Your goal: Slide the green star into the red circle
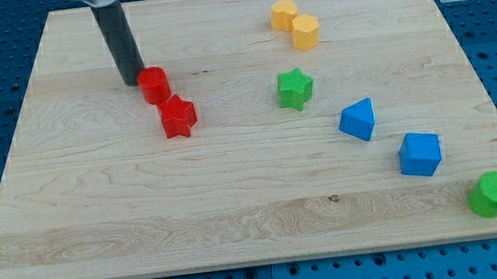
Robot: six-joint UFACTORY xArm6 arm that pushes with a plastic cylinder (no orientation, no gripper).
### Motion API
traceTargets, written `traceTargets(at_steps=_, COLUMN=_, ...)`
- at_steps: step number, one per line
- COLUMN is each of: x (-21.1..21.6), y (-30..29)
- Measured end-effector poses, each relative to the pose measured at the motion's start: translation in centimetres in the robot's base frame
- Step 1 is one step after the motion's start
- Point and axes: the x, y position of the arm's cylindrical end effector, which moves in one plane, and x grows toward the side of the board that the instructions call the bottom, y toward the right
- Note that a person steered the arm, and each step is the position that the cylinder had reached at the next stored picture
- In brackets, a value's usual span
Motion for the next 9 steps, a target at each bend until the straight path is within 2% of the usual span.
traceTargets(at_steps=1, x=1.7, y=2.9)
traceTargets(at_steps=2, x=0.1, y=5.2)
traceTargets(at_steps=3, x=-4.2, y=9.5)
traceTargets(at_steps=5, x=1.4, y=28.4)
traceTargets(at_steps=6, x=3.4, y=33.7)
traceTargets(at_steps=7, x=5.5, y=31.3)
traceTargets(at_steps=9, x=5.6, y=21.4)
